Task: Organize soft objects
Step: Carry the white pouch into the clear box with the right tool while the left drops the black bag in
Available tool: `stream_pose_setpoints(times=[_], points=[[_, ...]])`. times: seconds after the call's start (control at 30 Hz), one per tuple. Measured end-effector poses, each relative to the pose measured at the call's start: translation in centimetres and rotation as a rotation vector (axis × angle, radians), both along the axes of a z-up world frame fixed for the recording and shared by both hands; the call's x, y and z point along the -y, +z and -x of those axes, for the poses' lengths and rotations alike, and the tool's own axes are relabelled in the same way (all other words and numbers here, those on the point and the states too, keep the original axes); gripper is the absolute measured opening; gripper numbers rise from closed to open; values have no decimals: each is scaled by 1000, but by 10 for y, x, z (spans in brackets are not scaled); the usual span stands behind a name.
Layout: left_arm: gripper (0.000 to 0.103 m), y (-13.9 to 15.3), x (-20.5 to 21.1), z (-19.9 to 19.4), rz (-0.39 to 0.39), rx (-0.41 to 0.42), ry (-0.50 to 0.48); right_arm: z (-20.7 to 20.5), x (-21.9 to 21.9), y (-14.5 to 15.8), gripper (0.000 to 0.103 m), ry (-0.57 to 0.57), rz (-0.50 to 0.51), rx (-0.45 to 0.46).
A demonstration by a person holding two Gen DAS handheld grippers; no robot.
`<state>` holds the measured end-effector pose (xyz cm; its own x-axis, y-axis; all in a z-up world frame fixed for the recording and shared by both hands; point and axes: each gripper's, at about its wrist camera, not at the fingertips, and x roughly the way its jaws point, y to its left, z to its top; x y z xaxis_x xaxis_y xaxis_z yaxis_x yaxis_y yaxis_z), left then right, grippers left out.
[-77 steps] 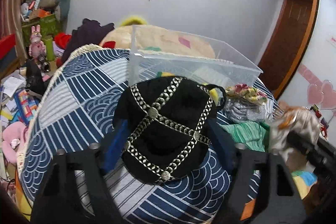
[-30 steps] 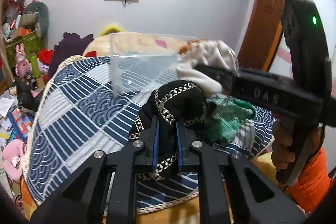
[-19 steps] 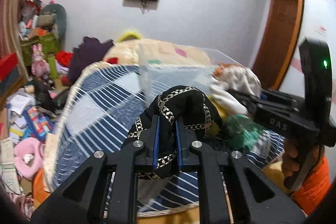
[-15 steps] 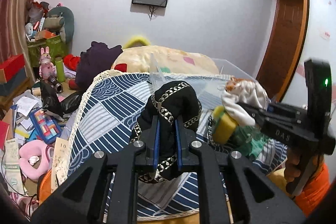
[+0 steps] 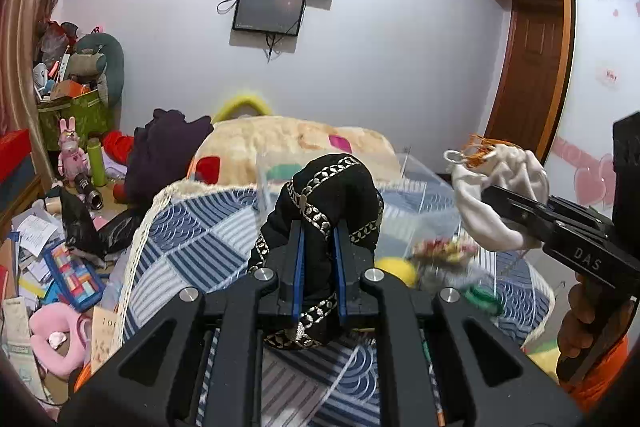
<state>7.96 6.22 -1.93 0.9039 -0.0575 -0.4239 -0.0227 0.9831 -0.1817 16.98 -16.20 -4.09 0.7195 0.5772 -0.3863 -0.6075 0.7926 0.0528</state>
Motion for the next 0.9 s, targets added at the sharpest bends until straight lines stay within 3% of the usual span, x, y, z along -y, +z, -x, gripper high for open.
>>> stream_pose_setpoints(times=[0.43, 0.77, 0.9], points=[[12, 38, 2, -46, -37, 48, 24, -48, -6, 16, 21, -73, 69, 6], [12, 18, 4, -99, -50, -65, 24, -88, -30, 0, 21, -92, 138, -69], [12, 4, 6, -115, -61, -131, 7, -102, -42, -17, 21, -96, 224, -116]])
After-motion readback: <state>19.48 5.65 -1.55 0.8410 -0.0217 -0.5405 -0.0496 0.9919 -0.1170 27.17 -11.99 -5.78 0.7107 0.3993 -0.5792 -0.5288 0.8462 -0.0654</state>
